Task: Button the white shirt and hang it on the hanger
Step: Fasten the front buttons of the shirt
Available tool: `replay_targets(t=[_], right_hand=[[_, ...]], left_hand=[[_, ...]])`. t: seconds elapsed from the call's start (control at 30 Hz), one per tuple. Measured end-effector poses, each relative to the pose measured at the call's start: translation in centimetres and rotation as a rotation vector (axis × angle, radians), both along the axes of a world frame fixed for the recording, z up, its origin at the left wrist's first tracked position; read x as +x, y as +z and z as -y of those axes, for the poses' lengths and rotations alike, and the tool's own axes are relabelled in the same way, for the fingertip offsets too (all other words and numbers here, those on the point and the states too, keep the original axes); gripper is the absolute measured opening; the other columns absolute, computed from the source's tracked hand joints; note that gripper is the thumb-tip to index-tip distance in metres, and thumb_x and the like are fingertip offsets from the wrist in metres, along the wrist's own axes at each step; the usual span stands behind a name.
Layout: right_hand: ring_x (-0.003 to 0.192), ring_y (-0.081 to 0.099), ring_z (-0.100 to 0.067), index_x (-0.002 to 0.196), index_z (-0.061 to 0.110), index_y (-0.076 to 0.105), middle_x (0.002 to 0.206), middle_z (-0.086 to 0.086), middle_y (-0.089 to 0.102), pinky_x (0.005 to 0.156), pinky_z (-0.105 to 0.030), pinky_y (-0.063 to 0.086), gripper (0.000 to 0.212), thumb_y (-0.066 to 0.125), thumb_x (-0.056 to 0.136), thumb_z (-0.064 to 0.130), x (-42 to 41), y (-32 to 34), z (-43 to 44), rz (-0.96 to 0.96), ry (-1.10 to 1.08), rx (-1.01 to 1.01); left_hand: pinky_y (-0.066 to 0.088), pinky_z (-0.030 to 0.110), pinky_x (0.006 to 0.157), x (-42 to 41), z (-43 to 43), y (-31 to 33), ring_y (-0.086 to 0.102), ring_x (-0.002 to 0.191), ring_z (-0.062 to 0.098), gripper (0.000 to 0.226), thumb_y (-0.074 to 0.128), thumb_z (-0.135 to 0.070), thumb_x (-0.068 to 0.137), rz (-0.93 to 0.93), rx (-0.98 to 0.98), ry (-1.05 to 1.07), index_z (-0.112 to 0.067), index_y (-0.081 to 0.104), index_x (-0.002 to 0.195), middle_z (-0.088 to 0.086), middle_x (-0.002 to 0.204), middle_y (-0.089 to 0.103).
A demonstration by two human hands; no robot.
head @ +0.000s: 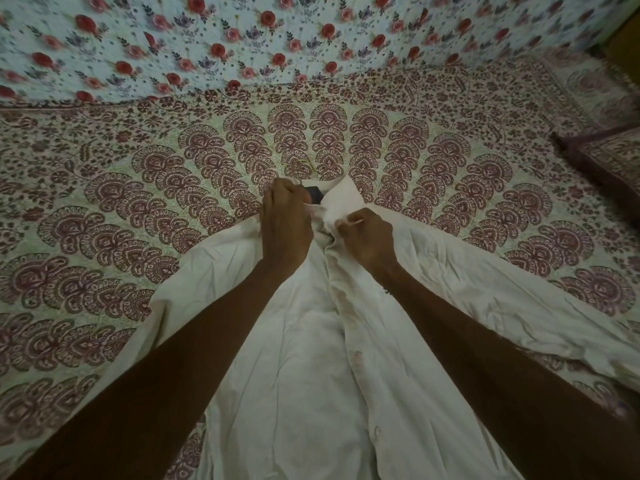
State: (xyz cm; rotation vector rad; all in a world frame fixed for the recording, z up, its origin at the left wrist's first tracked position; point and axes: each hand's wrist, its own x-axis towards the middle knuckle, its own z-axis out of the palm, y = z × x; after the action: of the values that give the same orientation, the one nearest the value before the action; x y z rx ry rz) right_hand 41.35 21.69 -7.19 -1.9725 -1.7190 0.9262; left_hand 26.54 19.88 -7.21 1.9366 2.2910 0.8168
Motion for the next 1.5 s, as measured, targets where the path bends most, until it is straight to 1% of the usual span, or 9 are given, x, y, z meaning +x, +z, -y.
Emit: replay_targets(t=[0.17,0.4,0.53,0.73,0.87,1.0,1.17,1.27,1.5], right_hand=[[0.102,0.064,-0.021,0.118,0.014,0.058,0.11,-0.003,0.067,0.084,-0.03,0.049,0.061,0.072,0.075,0.055,0.1,-1.3,1.3,0.147,0.181,-0.044],[0.092,0.062,-0.029,0.105,0.005,0.064,0.098,-0.015,0.067,0.076,-0.03,0.043,0.021,0.053,0.092,0.016,1.5,-2.6,2.3,0.245,0.425,0.113],[0.085,0.065,-0.027,0.096,0.007,0.069,0.09,-0.012,0.07,0.073,-0.033,0.048,0.021,0.051,0.094,0.017,2.2,-2.6,2.9,0.168,0.309,0.187],[0.086,0.063,-0.02,0.104,0.013,0.065,0.092,-0.002,0.068,0.077,-0.033,0.053,0.051,0.071,0.077,0.055,0.5,-0.6,0.8,0.178,0.206,0.111],[0.087,0.066,-0.031,0.084,0.009,0.065,0.088,-0.013,0.069,0.064,-0.027,0.042,0.017,0.061,0.084,0.026,-0.6,-0.5,0.2,0.32,0.205,0.118],[0.07,0.068,-0.032,0.067,0.001,0.064,0.071,-0.016,0.07,0.061,-0.03,0.05,0.027,0.06,0.087,0.018,-0.4,-1.6,-0.2,-0.046,-0.162,0.019],[0.073,0.071,-0.026,0.084,0.0,0.067,0.085,-0.018,0.069,0.064,-0.035,0.062,0.019,0.065,0.094,0.016,0.4,-1.6,0.0,-0.695,-0.415,-0.254],[0.067,0.069,-0.023,0.081,0.002,0.067,0.079,-0.015,0.067,0.061,-0.033,0.06,0.02,0.063,0.095,0.016,0.5,-1.6,0.3,-0.761,-0.403,-0.232],[0.075,0.072,-0.03,0.071,0.007,0.067,0.08,-0.018,0.071,0.076,-0.046,0.061,0.017,0.073,0.086,0.01,0.6,-1.9,0.2,-0.734,-0.434,-0.192]], left_hand=[[0.049,0.041,0.088,-0.2,1.7,-1.7,0.05,0.113,0.029,0.053,0.078,-0.012,0.074,0.183,0.005,0.104,-0.014,0.046,0.115,0.012,0.127,0.044],[0.041,0.044,0.089,-1.0,6.7,-5.2,0.049,0.112,0.03,0.03,0.064,-0.03,0.086,0.116,-0.203,0.131,-0.018,0.057,0.112,0.009,0.12,0.053],[0.042,0.04,0.087,-0.9,6.2,-3.8,0.052,0.109,0.027,0.026,0.068,-0.019,0.083,0.165,-0.195,0.138,-0.017,0.06,0.108,0.006,0.115,0.056],[0.05,0.038,0.088,-0.6,2.6,-1.9,0.053,0.108,0.025,0.053,0.069,-0.012,0.084,0.02,-0.094,-0.129,-0.019,0.048,0.132,0.007,0.124,0.05],[0.053,0.04,0.083,-0.3,0.1,-1.2,0.054,0.104,0.026,0.059,0.072,-0.015,0.082,-0.035,-0.228,-0.149,-0.023,0.044,0.133,0.008,0.121,0.046],[0.047,0.038,0.069,-0.8,-1.1,-1.3,0.056,0.095,0.027,0.017,0.063,-0.021,0.091,0.11,-0.182,-0.112,-0.014,0.056,0.104,0.01,0.103,0.053],[0.041,0.034,0.069,-0.7,-2.9,-0.7,0.054,0.087,0.027,0.016,0.059,-0.009,0.089,0.463,-0.066,0.037,-0.01,0.053,0.103,0.015,0.095,0.058],[0.045,0.033,0.075,0.7,-2.5,-0.4,0.055,0.087,0.024,0.038,0.06,0.003,0.081,0.577,-0.062,0.115,-0.011,0.042,0.112,0.013,0.101,0.057],[0.048,0.036,0.081,2.6,0.7,-3.8,0.059,0.092,0.028,0.014,0.068,-0.012,0.081,0.432,-0.284,-0.007,-0.008,0.064,0.094,0.01,0.1,0.061]])
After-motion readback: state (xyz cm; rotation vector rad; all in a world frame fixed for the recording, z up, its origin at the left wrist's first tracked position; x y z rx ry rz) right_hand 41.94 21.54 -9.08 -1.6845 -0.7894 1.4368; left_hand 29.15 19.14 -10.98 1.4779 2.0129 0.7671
